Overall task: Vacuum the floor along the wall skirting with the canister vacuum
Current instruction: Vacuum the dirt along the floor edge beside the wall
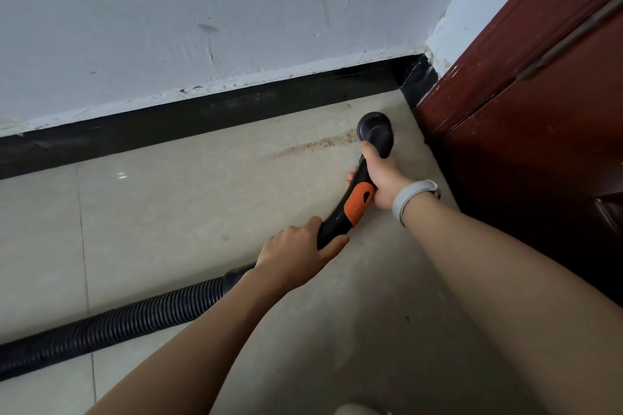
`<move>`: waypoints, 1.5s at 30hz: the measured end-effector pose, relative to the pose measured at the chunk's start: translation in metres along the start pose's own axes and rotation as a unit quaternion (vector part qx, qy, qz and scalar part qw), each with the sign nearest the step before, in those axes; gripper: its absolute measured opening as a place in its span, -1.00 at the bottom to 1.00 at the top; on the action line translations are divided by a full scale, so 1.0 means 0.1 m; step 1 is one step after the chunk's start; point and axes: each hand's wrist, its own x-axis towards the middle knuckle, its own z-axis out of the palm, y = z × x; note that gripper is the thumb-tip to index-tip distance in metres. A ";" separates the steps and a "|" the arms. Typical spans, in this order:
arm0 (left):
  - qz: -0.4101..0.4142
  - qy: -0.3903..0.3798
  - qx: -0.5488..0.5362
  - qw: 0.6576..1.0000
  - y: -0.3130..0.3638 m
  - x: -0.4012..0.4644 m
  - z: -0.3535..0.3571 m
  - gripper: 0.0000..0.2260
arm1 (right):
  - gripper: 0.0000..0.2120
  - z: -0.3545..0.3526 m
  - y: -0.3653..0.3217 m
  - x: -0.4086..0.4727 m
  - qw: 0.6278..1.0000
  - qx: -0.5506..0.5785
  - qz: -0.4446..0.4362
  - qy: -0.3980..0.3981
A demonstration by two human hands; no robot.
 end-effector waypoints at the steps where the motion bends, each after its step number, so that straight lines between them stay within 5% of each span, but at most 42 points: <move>1: -0.001 0.002 0.001 1.000 -0.03 -0.03 0.01 -0.59 | -0.71 0.04 0.03 -0.01 1.000 -0.002 -0.002 -0.001; 21: -0.078 0.023 -0.051 0.995 -0.80 -0.72 -0.09 -0.66 | -0.71 0.91 0.49 -0.53 0.998 -0.036 0.012 -0.043; 29: -0.158 0.037 -0.051 0.985 -1.30 -1.27 -0.23 -0.65 | -0.50 1.61 0.96 -0.95 0.993 -0.108 0.008 -0.045; 37: -0.219 0.185 0.020 0.958 -1.46 -1.53 -0.15 -0.58 | -0.48 1.95 1.06 -1.15 0.966 -0.259 -0.011 0.021; 45: -0.264 0.242 -0.004 0.934 -1.80 -1.86 -0.13 -0.64 | -0.39 2.50 1.32 -1.33 0.945 -0.306 -0.015 -0.112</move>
